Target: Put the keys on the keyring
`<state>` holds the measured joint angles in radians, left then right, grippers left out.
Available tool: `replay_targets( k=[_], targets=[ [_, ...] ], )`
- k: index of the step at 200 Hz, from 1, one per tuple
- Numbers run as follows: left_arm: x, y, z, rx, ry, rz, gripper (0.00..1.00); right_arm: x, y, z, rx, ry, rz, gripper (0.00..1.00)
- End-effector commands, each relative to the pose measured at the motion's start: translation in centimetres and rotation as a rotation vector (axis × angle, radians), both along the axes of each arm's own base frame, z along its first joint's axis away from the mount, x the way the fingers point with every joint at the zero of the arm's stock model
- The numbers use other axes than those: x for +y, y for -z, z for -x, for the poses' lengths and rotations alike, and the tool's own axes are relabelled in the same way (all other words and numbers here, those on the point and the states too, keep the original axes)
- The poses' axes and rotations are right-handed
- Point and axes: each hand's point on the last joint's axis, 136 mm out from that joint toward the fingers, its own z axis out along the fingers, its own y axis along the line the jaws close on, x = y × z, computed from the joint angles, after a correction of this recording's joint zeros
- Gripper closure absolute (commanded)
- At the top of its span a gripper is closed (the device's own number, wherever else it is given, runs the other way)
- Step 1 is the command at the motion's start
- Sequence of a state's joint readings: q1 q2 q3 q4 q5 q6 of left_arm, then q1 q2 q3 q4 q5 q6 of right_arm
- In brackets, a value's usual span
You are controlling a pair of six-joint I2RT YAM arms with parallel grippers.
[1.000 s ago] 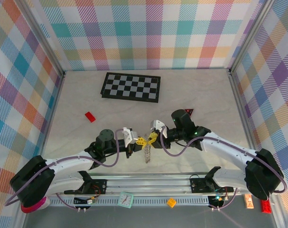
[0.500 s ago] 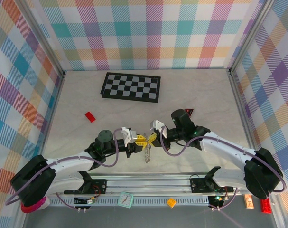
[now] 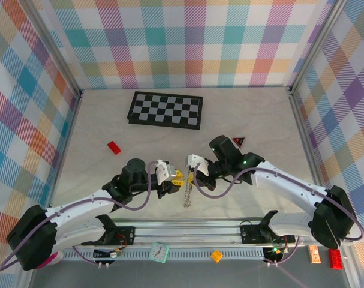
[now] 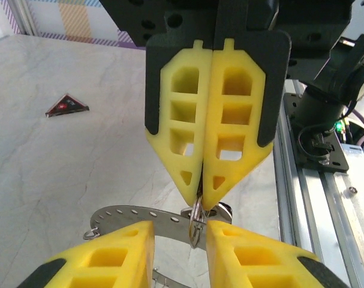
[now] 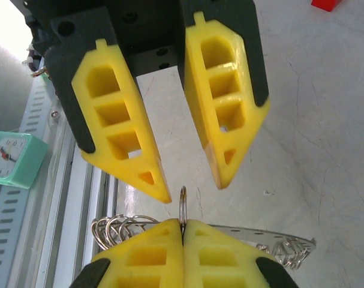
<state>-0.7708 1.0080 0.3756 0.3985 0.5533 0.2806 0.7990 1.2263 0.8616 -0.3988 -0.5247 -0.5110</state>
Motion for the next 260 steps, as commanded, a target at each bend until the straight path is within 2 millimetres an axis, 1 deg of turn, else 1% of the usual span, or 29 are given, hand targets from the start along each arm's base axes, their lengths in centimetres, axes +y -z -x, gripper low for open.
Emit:
replay_targets(
  k=[1,33,59,73,106,111,135,152,176,206,260],
  targets=[
    [-0.4,-0.2,0.6,-0.003,0.05,-0.022,0.72,0.4,-0.8,0.6,-0.026,-0.054,0.004,1.0],
    [-0.7,-0.3,0.7,0.0,0.071,-0.023,0.76,0.8,-1.0,0.9,-0.032,-0.078,0.008,1.0],
    [-0.9,-0.3,0.8,0.002,0.085,-0.027,0.84,1.3,-1.2,1.1,-0.039,-0.098,0.007,1.0],
    [-0.9,-0.4,0.9,-0.001,0.092,-0.027,0.9,1.5,-1.3,1.2,-0.038,-0.103,0.001,1.0],
    [-0.9,-0.5,1.1,-0.002,0.103,-0.02,1.0,1.6,-2.0,1.2,-0.049,-0.085,-0.055,1.0],
    [-0.9,-0.6,1.1,-0.003,0.103,-0.018,1.0,1.6,-2.1,1.0,-0.05,-0.072,-0.063,0.99],
    [-0.9,-0.6,1.2,-0.005,0.101,0.0,1.0,0.8,-2.6,0.4,-0.027,-0.006,-0.108,0.78],
    [-0.8,-0.5,1.1,-0.013,0.093,0.017,1.0,-0.2,-2.1,0.2,0.0,0.031,-0.114,0.71],
    [-0.7,-0.4,1.0,-0.032,0.082,0.033,1.0,-0.9,-1.0,0.2,0.04,0.056,-0.101,0.68],
    [-0.7,-0.6,1.1,-0.048,0.083,0.042,1.0,-0.9,0.2,0.2,0.066,0.052,-0.065,0.67],
    [-0.6,-0.6,1.2,-0.051,0.084,0.041,1.0,0.1,0.2,0.3,0.098,0.001,-0.079,0.69]
  ],
)
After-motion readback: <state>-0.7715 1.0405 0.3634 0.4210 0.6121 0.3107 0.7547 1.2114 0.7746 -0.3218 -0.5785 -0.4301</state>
